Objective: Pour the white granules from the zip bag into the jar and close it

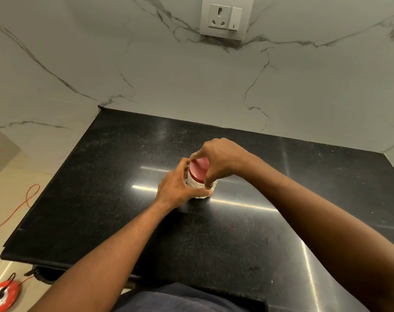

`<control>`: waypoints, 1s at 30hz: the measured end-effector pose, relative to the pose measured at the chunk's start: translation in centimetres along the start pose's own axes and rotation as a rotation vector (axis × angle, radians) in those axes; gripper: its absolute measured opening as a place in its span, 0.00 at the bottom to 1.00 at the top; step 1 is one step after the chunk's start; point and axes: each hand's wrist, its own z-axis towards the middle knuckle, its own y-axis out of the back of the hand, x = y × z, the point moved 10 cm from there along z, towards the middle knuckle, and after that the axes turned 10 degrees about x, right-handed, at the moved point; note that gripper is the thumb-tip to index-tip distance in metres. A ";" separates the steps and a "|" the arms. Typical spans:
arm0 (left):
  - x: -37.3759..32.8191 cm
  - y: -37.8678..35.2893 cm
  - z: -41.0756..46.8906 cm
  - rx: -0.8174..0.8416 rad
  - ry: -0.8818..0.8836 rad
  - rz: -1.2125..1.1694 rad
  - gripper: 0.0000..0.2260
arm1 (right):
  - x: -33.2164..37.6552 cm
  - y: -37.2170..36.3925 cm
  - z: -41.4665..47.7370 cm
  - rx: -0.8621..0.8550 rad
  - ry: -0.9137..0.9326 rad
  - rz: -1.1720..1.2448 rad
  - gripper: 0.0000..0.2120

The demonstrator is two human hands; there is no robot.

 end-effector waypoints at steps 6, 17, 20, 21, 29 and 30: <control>0.5 0.3 0.4 0.028 -0.008 -0.083 0.42 | -2.4 -2.8 -1.2 -0.111 -0.047 0.307 0.54; 1.1 6.2 3.5 0.029 -0.072 -0.148 0.45 | -3.6 -4.8 1.2 -0.487 -0.025 1.022 0.43; 2.2 7.2 5.0 0.036 -0.044 -0.167 0.45 | -4.0 -4.0 3.0 -0.501 -0.042 1.022 0.41; 2.7 7.4 5.3 0.037 -0.030 -0.158 0.44 | -4.1 -4.0 3.5 -0.496 -0.057 1.024 0.40; 3.4 7.7 4.9 0.095 0.007 -0.100 0.49 | -3.5 -4.8 4.1 -0.499 -0.132 1.041 0.41; 3.1 7.7 4.7 0.108 -0.012 -0.082 0.51 | -3.4 -4.8 3.9 -0.517 -0.125 1.019 0.42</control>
